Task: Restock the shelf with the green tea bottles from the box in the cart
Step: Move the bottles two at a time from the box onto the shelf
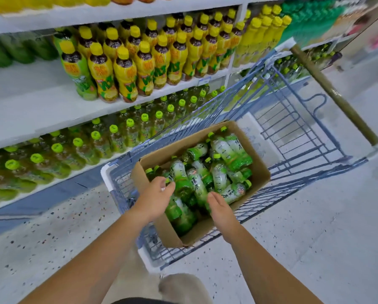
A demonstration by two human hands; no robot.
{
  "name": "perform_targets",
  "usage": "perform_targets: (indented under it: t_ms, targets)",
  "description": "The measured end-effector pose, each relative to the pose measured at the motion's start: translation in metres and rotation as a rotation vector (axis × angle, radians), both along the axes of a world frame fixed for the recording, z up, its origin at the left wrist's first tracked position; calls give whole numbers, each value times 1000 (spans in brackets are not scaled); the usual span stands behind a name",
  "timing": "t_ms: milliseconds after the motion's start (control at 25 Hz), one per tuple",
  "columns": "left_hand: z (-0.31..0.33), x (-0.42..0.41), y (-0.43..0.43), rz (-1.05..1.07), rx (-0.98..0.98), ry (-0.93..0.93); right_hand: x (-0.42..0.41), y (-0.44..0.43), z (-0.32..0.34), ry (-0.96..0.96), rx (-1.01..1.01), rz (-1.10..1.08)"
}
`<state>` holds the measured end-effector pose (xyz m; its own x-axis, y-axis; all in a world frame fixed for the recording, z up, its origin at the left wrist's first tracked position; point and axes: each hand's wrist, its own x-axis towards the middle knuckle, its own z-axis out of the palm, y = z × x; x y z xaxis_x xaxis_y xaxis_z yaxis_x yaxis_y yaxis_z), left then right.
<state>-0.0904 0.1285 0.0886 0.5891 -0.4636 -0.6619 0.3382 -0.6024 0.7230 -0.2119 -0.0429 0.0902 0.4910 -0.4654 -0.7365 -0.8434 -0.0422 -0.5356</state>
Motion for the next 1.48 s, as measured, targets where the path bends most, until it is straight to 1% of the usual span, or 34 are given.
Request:
perform_targets:
  t_ms: [120, 320, 440, 480, 520, 600, 640, 720, 800, 920, 1000, 1040, 1200, 1280, 1400, 1480]
  targets:
    - [-23, 20, -30, -108, 98, -16, 3, -22, -15, 57, 1, -52]
    - [-77, 54, -82, -97, 216, -17, 32, -86, -51, 65, -144, -41]
    - [-112, 73, -110, -98, 293, -31, 56, -128, -74, 16, -243, -51]
    - [-124, 77, -119, -125, 320, -30, 65, -142, -85, 1, -332, -26]
    - [-133, 80, -125, -162, 349, -25, 73, -153, -92, 17, -464, 32]
    - [-152, 82, -136, -222, 422, 1, 85, -174, -110, 93, -717, 221]
    - [-154, 83, -137, -241, 448, 19, 90, -181, -113, 126, -793, 307]
    - [-168, 83, -142, -293, 482, 89, 102, -194, -124, 190, -835, 455]
    - [-182, 86, -143, -267, 490, 146, 115, -199, -132, 270, -795, 530]
    - [-186, 88, -142, -221, 520, 202, 129, -196, -133, 377, -815, 605]
    - [-189, 89, -144, -228, 536, 211, 136, -200, -135, 390, -796, 594]
    - [-189, 89, -144, -224, 526, 235, 139, -201, -134, 403, -754, 567]
    - [-190, 84, -138, -116, 438, 291, 149, -198, -124, 444, -549, 407]
    - [-183, 76, -133, -43, 418, 262, 142, -192, -122, 383, -402, 258]
    - [-180, 60, -125, 91, 392, 190, 121, -183, -119, 261, -120, -6]
    - [-173, 55, -121, 93, 363, 159, 104, -173, -118, 205, -24, -85]
